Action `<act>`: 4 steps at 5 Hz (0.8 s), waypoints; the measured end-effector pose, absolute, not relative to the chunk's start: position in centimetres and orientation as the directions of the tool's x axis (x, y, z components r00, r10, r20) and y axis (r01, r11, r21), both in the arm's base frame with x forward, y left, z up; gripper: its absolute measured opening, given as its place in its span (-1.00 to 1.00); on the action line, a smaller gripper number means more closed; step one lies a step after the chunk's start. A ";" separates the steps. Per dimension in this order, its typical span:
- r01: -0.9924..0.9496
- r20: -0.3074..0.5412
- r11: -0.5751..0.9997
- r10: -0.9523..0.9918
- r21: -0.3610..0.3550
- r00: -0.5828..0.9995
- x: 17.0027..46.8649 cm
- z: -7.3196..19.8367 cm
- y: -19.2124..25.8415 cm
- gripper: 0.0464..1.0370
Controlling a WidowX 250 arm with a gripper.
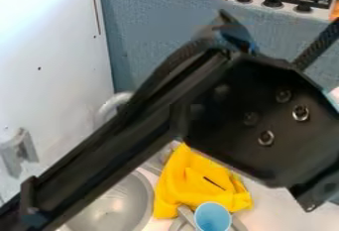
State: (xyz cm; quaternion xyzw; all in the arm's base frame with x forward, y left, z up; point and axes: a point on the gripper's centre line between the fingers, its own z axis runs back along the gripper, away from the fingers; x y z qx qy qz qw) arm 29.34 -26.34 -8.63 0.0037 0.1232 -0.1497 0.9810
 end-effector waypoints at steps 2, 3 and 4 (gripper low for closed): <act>0.303 -0.219 0.952 -0.304 -0.038 0.927 29.3 -9.0 -26.2 0.15; 0.295 -0.226 0.955 -0.291 -0.018 0.930 29.3 -8.9 -26.0 0.72; 0.275 -0.213 0.961 -0.272 -0.019 0.938 29.3 -9.0 -25.9 0.91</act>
